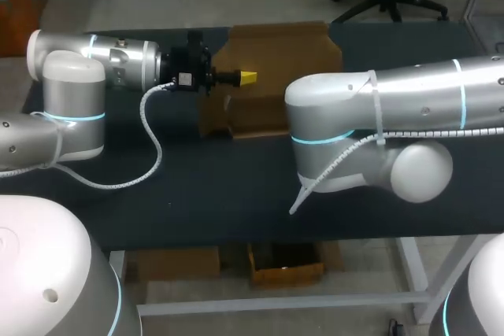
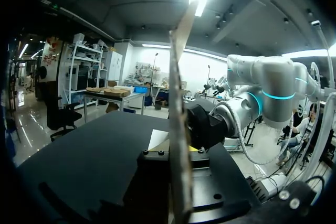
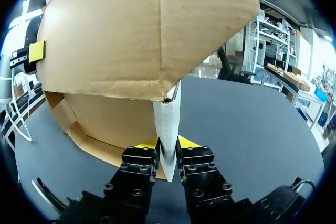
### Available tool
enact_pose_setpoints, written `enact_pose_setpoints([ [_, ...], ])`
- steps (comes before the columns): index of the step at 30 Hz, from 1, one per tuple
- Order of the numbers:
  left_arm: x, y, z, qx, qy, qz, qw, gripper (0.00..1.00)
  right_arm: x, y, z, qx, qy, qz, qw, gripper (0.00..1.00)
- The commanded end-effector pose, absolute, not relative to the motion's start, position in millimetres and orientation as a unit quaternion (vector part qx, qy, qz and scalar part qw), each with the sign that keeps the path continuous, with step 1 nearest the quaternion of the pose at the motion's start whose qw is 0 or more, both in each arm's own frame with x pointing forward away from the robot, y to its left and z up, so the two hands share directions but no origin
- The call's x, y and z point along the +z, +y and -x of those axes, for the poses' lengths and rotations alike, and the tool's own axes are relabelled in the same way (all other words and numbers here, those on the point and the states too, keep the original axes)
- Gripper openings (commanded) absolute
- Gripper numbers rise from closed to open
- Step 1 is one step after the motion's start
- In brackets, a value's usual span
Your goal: Assemble the packaging by folding the flat box into shape, placing the metal phone stand inside, and closing the box properly
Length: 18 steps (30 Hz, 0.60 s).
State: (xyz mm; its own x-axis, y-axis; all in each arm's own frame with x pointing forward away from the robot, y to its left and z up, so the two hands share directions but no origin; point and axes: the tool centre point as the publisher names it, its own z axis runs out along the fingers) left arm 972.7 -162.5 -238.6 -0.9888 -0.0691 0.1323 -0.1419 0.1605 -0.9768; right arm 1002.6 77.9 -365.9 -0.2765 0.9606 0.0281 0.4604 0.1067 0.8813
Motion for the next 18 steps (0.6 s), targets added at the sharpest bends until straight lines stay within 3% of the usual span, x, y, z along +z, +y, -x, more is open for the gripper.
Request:
enact_pose_setpoints([
  [1,-243.8,-163.2,-972.8,0.644,-0.761,-0.068,0.029,0.00,-364.1,85.9,-1007.9,0.385,0.696,-0.533,0.291,0.19],
  [15,-243.8,-163.2,-972.8,0.644,-0.761,-0.068,0.029,0.00,-371.0,85.2,-1006.3,0.368,0.704,-0.535,0.288,0.12],
  [18,-243.8,-163.2,-972.8,0.644,-0.761,-0.068,0.029,0.00,-373.2,85.7,-1006.2,0.365,0.705,-0.536,0.287,0.02],
])
